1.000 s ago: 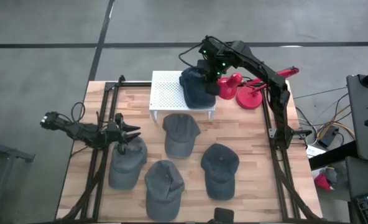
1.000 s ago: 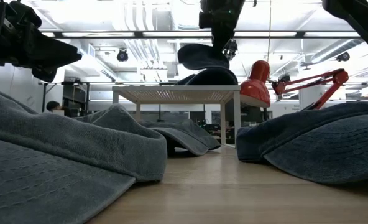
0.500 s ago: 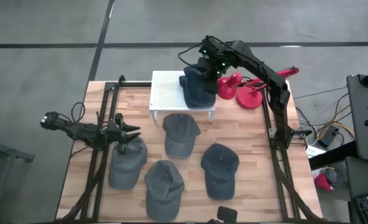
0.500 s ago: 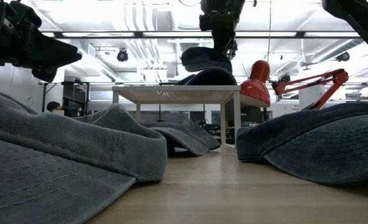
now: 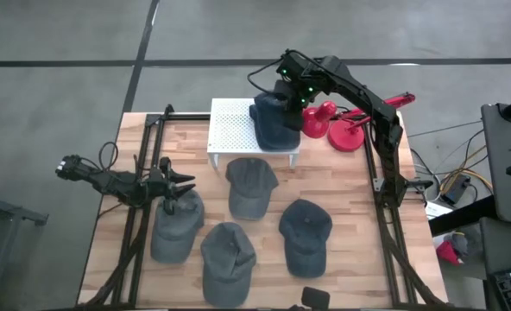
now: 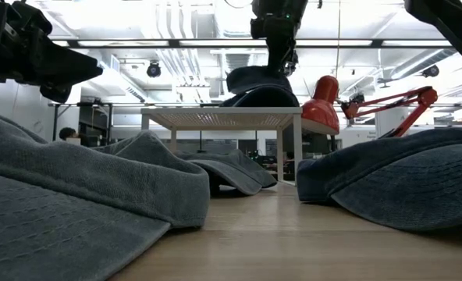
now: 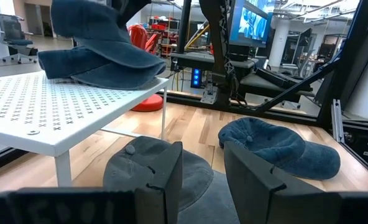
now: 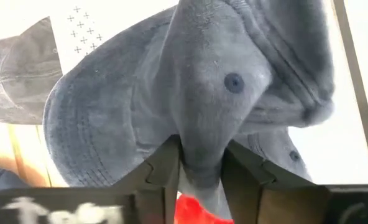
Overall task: Pick & Place hat
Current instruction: Stack the right dark blue cap on the dark blue cap on the shelf, then stack the dark blue cap on the stacked dark blue caps on the shelf
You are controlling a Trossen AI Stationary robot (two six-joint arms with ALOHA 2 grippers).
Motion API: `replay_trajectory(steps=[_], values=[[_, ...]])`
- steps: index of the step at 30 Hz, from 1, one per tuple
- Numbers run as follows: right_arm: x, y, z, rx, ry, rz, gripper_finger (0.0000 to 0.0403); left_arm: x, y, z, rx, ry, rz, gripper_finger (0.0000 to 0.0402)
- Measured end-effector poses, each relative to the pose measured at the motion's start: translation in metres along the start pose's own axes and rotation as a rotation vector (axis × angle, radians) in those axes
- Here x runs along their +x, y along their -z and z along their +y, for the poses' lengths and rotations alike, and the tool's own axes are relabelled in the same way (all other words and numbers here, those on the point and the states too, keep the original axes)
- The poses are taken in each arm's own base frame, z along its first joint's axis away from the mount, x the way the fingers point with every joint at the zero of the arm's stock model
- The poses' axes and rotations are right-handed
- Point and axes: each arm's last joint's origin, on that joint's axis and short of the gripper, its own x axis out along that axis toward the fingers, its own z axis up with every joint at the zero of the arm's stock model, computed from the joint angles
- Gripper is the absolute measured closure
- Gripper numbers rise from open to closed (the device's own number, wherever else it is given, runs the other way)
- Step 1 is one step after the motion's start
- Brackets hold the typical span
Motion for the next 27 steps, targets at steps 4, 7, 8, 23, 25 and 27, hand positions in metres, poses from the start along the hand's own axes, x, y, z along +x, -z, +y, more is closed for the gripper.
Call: replay_trajectory(steps=[4,7,8,23,25,27], values=[[-0.002,0.001,0.000,0.000,0.000,-0.003,0.0274,0.000,0.000,0.000,0.000,0.000,0.000,0.0280],[-0.003,0.001,0.001,0.003,0.000,-0.002,0.0262,0.000,0.000,0.000,0.000,0.000,0.000,0.0280],[-0.004,0.002,0.001,0.003,0.000,0.000,0.0259,0.000,0.000,0.000,0.000,0.000,0.000,0.0280],[-0.064,0.024,0.024,-0.021,0.001,-0.075,0.0256,0.000,0.000,0.000,0.015,0.000,0.001,0.0280],[-0.074,0.027,0.033,-0.020,-0.018,-0.095,0.0260,0.000,0.000,0.000,0.015,0.000,0.001,0.0280],[-0.082,0.028,0.043,-0.027,-0.057,-0.123,0.0263,0.000,0.000,0.000,0.015,0.000,0.001,0.0280]])
